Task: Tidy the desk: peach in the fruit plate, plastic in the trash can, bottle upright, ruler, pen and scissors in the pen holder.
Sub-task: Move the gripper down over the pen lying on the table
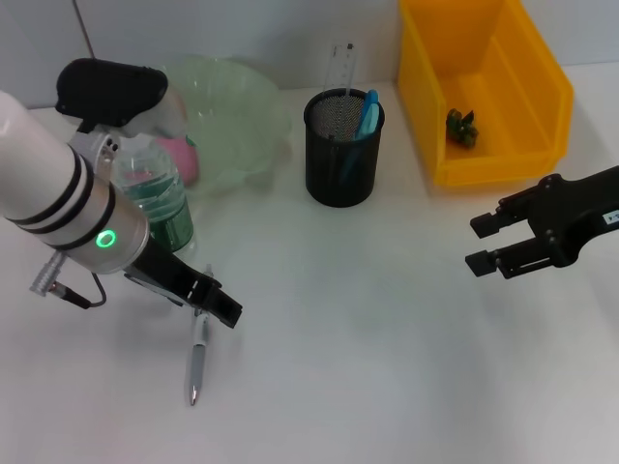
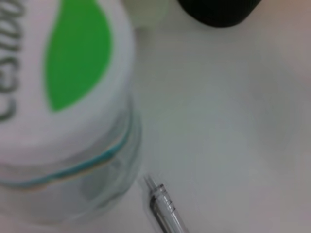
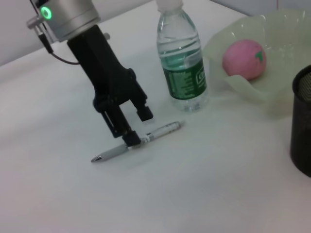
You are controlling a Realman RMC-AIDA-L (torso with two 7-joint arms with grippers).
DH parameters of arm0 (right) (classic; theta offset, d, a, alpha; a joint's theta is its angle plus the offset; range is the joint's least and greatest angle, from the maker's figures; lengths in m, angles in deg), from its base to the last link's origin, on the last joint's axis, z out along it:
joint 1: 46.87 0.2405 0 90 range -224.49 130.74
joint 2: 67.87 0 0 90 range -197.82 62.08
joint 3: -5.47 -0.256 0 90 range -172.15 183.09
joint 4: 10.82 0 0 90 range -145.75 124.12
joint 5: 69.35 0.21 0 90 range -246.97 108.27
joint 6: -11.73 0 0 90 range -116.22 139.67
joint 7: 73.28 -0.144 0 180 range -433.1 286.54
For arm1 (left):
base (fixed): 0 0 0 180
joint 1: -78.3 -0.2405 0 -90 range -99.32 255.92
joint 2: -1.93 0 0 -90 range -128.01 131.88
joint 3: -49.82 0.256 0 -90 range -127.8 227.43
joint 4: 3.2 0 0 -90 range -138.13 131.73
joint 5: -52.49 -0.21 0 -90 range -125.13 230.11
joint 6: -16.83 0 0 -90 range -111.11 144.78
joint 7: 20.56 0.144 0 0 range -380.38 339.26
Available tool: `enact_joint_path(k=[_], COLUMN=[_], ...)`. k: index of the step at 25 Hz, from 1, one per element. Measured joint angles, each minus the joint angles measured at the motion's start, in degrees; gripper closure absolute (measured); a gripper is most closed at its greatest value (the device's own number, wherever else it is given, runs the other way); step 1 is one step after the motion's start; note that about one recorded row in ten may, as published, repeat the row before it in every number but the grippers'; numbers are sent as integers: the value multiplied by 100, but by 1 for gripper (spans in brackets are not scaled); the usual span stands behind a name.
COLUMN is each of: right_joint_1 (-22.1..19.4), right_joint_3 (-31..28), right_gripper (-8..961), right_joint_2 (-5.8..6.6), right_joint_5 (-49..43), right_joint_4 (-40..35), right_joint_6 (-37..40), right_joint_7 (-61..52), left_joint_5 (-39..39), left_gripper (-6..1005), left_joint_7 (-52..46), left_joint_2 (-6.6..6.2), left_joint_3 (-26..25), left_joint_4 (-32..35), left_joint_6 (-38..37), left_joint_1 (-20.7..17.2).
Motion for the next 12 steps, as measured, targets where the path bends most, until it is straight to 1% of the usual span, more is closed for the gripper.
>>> enact_joint_path(k=[3, 12], right_joint_1=[48, 67], right_joint_3=[0, 8], right_gripper=[348, 348], right_joint_2=[-8, -29], right_joint_5=[-140, -175], right_joint_4=[14, 4], right_joint_6=[-92, -36], right_joint_7=[-56, -82], left_joint_5=[-10, -68], left_gripper=[219, 220], left_joint_7=[-7, -11], left_joint_2=[2, 2], left_joint_3=[184, 411], left_joint_4=[11, 12], left_joint_6=[27, 79], left_joint_1=[-9, -11])
